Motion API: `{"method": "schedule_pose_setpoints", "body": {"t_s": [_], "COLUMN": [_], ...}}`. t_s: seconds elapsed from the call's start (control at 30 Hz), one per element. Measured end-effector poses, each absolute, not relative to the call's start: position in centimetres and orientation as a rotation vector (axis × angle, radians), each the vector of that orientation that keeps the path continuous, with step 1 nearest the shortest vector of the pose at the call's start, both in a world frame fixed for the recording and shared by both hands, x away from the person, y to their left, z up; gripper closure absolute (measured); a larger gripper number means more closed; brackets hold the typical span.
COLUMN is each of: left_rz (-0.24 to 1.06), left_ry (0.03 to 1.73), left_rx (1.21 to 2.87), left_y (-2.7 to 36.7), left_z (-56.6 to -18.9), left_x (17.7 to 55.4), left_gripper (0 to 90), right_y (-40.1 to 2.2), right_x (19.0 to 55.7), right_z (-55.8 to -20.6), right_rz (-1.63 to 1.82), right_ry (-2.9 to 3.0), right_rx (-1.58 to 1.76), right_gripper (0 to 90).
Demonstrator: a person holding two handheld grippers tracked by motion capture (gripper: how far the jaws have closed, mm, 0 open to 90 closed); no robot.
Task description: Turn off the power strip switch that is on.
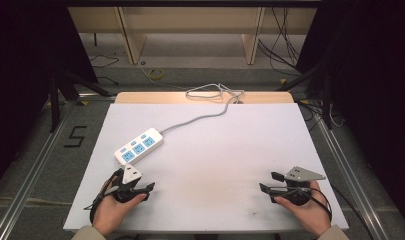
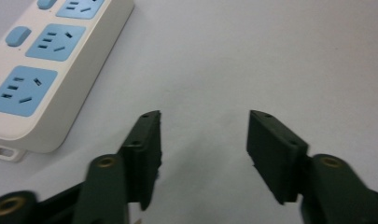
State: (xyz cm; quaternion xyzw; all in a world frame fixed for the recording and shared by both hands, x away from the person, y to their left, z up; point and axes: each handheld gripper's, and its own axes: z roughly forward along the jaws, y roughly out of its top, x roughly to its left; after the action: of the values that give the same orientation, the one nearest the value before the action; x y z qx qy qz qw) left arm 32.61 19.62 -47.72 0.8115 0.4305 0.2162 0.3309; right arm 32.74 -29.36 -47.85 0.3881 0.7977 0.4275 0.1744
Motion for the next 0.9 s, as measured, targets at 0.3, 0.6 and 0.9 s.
{"method": "schedule_pose_setpoints", "body": {"t_s": [0.3, 0.6, 0.9], "left_rz": [0.626, 0.591, 0.568], "left_ry": [1.118, 1.136, 1.173], "left_rx": [2.169, 2.192, 2.175], "left_y": [20.0, 19.7, 19.9], "left_z": [-47.0, -46.7, -46.3], "left_x": [32.2, 32.1, 32.2], "left_gripper": [89.3, 89.6, 89.7], "right_y": [-29.2, -29.2, -29.1], "right_x": [32.6, 32.6, 32.6], "right_z": [-47.8, -47.9, -47.9], "right_rz": [1.208, 1.209, 1.204], "right_ry": [2.264, 2.269, 2.275], "right_rx": [1.087, 1.086, 1.079], "right_gripper": [36.8, 36.8, 36.7]}}
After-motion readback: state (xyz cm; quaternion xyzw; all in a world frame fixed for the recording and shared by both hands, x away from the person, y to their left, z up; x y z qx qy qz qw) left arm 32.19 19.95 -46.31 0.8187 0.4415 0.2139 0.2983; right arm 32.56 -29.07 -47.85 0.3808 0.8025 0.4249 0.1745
